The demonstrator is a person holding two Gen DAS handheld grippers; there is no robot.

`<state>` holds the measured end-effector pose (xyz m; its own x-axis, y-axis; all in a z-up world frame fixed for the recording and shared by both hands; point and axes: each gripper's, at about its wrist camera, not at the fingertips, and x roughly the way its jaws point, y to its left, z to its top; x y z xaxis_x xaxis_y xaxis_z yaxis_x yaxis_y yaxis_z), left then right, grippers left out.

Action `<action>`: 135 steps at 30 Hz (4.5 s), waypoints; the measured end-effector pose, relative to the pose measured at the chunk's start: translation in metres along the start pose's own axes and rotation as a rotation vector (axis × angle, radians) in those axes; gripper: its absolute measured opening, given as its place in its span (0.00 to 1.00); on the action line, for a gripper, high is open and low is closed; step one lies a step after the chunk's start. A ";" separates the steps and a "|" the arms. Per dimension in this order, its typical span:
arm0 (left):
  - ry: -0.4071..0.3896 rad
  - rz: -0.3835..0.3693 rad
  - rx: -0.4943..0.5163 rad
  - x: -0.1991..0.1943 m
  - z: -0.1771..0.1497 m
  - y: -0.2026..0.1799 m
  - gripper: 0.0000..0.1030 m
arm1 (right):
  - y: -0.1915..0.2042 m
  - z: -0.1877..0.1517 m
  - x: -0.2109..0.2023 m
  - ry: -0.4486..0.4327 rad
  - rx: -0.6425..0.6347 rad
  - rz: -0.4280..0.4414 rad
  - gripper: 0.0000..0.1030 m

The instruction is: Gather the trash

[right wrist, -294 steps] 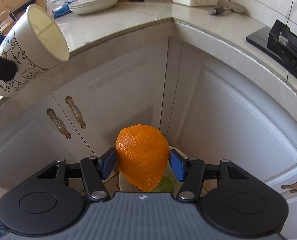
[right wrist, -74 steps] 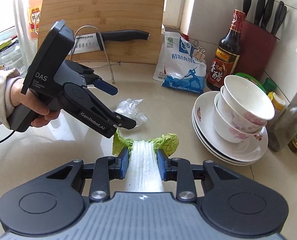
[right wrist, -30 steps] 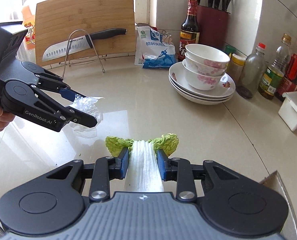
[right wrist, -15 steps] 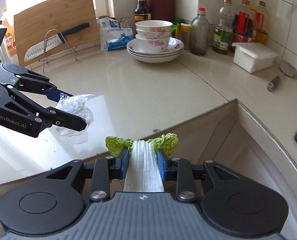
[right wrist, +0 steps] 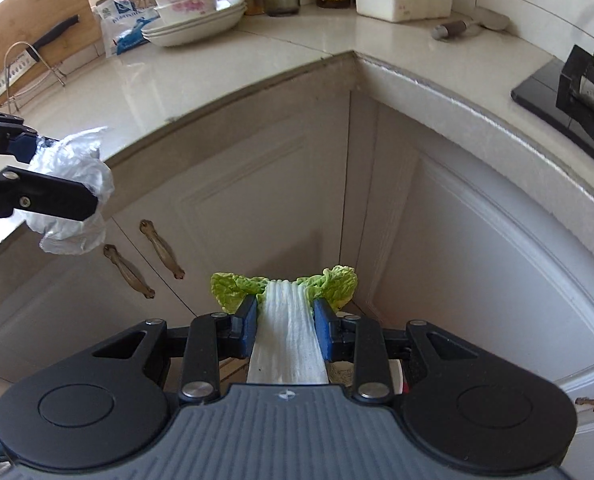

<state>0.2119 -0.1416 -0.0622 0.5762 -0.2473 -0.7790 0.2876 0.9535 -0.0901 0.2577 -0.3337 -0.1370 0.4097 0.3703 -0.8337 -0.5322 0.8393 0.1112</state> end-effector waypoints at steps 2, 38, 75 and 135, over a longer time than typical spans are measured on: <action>0.007 0.012 -0.009 0.008 -0.001 -0.005 0.48 | -0.009 -0.009 0.013 0.017 0.016 0.002 0.34; 0.142 -0.022 0.044 0.133 -0.009 -0.059 0.52 | -0.040 -0.068 0.059 0.103 0.059 -0.092 0.91; 0.234 0.120 -0.015 0.014 -0.060 -0.060 0.93 | 0.046 -0.075 -0.086 0.089 0.528 -0.452 1.00; 0.212 0.140 0.000 0.004 -0.054 -0.058 0.94 | 0.054 -0.069 -0.103 0.037 0.546 -0.450 1.00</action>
<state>0.1566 -0.1886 -0.0939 0.4366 -0.0714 -0.8968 0.2163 0.9759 0.0276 0.1361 -0.3541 -0.0822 0.4716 -0.0654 -0.8794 0.1344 0.9909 -0.0016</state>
